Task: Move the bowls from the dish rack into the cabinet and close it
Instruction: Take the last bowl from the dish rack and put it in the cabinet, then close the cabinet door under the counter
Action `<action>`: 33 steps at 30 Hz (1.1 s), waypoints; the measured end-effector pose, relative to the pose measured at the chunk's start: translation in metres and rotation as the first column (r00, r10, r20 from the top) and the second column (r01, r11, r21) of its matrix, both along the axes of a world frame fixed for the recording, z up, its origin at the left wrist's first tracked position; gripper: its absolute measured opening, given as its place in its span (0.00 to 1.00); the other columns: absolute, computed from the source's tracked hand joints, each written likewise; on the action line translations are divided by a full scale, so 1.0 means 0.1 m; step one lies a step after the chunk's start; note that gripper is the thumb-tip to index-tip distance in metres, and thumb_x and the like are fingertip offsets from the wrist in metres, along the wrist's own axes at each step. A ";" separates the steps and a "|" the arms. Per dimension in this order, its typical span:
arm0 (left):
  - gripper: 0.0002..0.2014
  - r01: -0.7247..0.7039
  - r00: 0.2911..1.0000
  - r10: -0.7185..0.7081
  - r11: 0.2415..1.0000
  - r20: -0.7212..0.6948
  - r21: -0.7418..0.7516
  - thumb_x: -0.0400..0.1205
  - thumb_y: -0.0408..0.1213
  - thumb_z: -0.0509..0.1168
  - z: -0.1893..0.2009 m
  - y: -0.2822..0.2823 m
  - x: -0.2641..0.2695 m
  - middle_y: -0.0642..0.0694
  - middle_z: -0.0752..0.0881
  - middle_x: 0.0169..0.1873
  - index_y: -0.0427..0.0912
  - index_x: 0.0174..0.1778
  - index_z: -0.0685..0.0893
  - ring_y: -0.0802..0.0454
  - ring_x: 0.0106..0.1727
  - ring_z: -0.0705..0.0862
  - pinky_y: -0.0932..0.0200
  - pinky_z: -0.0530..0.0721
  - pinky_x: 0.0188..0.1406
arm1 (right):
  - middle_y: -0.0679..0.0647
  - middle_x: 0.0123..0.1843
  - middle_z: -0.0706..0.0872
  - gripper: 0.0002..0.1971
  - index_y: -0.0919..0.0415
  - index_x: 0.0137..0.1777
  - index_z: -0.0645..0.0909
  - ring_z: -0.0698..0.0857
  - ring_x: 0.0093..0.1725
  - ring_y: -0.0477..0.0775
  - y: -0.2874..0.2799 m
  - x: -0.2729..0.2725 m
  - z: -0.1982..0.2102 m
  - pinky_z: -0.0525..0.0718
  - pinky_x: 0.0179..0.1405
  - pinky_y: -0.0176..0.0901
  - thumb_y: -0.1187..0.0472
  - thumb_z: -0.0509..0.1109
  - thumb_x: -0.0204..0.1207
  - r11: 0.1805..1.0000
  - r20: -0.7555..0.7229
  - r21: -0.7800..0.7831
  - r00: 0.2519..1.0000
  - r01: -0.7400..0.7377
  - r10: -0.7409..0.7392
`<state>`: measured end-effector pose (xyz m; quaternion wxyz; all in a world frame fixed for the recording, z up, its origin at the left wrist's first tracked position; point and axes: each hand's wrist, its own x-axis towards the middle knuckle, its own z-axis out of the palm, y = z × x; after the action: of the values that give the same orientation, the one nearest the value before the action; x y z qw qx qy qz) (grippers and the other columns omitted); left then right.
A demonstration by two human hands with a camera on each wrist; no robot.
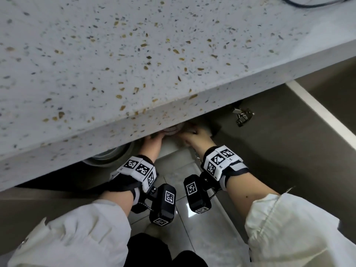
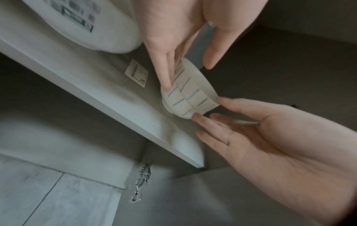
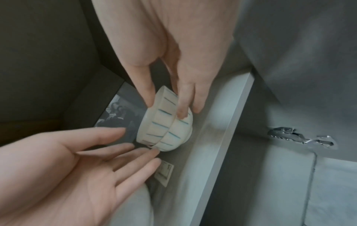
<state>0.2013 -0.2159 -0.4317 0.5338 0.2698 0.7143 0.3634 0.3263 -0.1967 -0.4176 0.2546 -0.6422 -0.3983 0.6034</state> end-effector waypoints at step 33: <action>0.38 0.510 0.110 -0.324 0.830 -0.940 -0.226 0.77 0.34 0.59 2.34 -1.69 -0.28 0.33 0.50 0.83 0.35 0.81 0.48 0.39 0.84 0.48 0.43 0.48 0.83 | 0.68 0.69 0.74 0.32 0.67 0.75 0.62 0.73 0.68 0.69 -2.01 1.51 1.94 0.70 0.66 0.57 0.62 0.65 0.71 0.999 0.924 0.000 0.382 -0.041 0.016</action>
<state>0.1737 -0.3848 -0.1978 0.0450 0.6616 0.7485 0.0110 0.4775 -0.3980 -0.2238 -0.0127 -0.8593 -0.4906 0.1443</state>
